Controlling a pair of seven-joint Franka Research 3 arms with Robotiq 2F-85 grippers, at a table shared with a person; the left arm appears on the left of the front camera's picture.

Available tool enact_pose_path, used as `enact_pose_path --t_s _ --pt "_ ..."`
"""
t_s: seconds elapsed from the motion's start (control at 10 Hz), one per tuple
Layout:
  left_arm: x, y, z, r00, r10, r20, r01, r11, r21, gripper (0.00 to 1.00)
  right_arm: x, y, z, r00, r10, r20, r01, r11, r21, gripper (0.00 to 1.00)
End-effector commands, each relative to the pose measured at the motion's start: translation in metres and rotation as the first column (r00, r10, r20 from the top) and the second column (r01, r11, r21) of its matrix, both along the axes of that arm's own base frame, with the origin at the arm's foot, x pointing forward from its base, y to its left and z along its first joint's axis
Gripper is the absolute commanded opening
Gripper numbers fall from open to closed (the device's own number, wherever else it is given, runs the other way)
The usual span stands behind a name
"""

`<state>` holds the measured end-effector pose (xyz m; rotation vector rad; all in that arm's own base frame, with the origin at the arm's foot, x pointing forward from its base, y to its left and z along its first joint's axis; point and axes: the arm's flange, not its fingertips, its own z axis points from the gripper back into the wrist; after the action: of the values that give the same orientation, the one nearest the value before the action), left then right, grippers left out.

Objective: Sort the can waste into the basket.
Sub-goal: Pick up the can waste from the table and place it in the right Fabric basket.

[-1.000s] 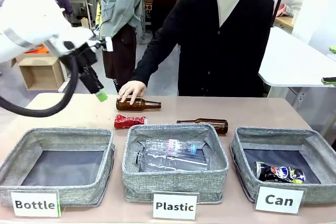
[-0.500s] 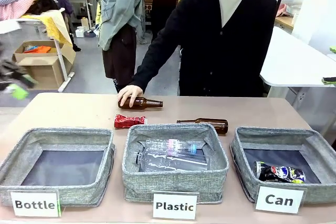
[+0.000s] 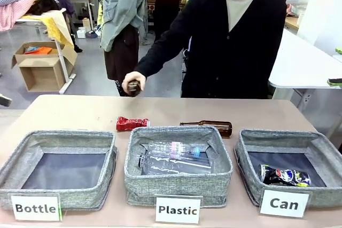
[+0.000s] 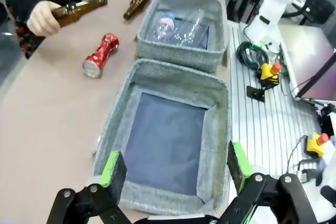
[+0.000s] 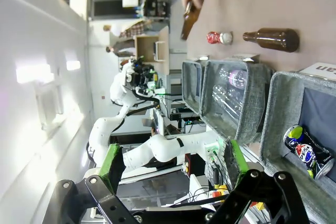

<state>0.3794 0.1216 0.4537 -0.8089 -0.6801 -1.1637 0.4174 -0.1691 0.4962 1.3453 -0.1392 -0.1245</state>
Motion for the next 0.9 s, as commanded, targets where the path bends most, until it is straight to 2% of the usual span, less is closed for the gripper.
enact_pose_path --t_s 0.0,0.1,0.2,0.3,0.4,0.5,0.6,0.8 --pt "0.022 -0.039 0.013 0.999 -0.007 0.031 0.006 0.999 0.047 1.0 -0.002 -0.001 0.002 1.0 0.011 0.018 -0.011 1.0 -0.014 1.0" --pt "0.032 -0.053 0.022 0.997 -0.077 0.015 0.075 0.991 0.108 1.0 -0.002 -0.001 0.002 1.0 0.011 0.018 -0.011 1.0 -0.014 1.0" --pt "0.041 -0.031 0.036 1.0 -0.014 -0.013 0.016 0.994 0.11 1.0 -0.002 -0.001 0.002 1.0 0.011 0.018 -0.011 1.0 -0.014 1.0" --pt "0.042 0.01 0.05 0.996 0.06 -0.071 -0.053 0.993 0.101 1.0 -0.002 -0.001 0.002 1.0 0.011 0.018 -0.011 1.0 -0.014 1.0" --pt "0.026 0.058 0.059 0.988 0.105 -0.112 -0.097 0.993 0.073 1.0 -0.002 -0.001 0.002 1.0 0.011 0.018 -0.011 1.0 -0.014 1.0" --pt "-0.002 0.099 0.064 0.975 0.173 -0.138 -0.171 0.985 0.027 1.0 -0.002 -0.001 0.002 1.0 0.011 0.018 -0.011 1.0 -0.014 1.0" --pt "-0.037 0.13 0.059 0.969 0.197 -0.148 -0.204 0.978 -0.034 1.0 -0.002 -0.001 0.002 1.0 0.011 0.018 -0.011 1.0 -0.014 1.0" --pt "-0.08 0.152 0.032 0.958 0.243 -0.151 -0.26 0.96 -0.108 1.0 -0.002 -0.001 0.002 1.0 0.011 0.018 -0.011 1.0 -0.014 1.0"
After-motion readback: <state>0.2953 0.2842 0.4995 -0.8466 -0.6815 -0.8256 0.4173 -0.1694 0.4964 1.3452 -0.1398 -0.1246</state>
